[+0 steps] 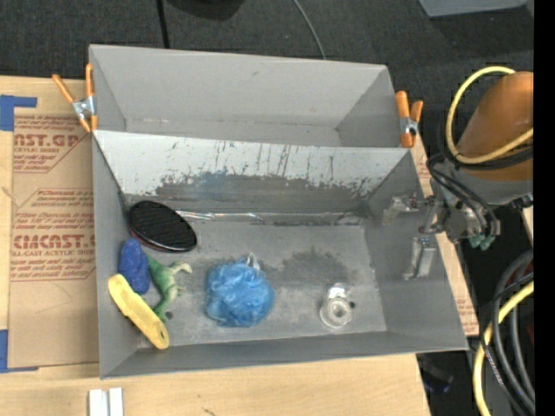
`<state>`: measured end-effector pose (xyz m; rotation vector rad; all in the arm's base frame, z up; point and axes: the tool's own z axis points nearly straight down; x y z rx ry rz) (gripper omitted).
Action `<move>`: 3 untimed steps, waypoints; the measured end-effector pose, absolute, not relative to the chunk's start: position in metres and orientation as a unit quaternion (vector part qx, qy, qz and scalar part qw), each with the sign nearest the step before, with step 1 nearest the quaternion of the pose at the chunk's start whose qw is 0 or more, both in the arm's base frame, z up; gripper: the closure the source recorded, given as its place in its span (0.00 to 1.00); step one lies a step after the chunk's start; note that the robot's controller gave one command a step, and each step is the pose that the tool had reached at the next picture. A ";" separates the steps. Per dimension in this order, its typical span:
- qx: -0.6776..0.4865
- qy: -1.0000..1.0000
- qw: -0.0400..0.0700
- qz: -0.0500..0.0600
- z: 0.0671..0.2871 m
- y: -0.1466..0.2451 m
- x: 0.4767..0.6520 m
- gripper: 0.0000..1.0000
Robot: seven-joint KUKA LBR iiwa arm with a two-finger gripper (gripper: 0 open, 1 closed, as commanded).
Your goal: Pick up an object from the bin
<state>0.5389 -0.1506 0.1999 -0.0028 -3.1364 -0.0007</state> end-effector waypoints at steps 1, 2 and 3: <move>0.000 -1.000 -0.001 0.000 0.205 -0.150 0.540 0.00; -0.019 -1.000 -0.001 0.001 0.178 -0.105 0.529 0.00; -0.074 -0.997 0.001 -0.001 0.163 -0.070 0.529 0.00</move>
Offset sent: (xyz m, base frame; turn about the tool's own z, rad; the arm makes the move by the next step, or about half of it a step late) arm -0.0168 0.0760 -0.0381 0.0473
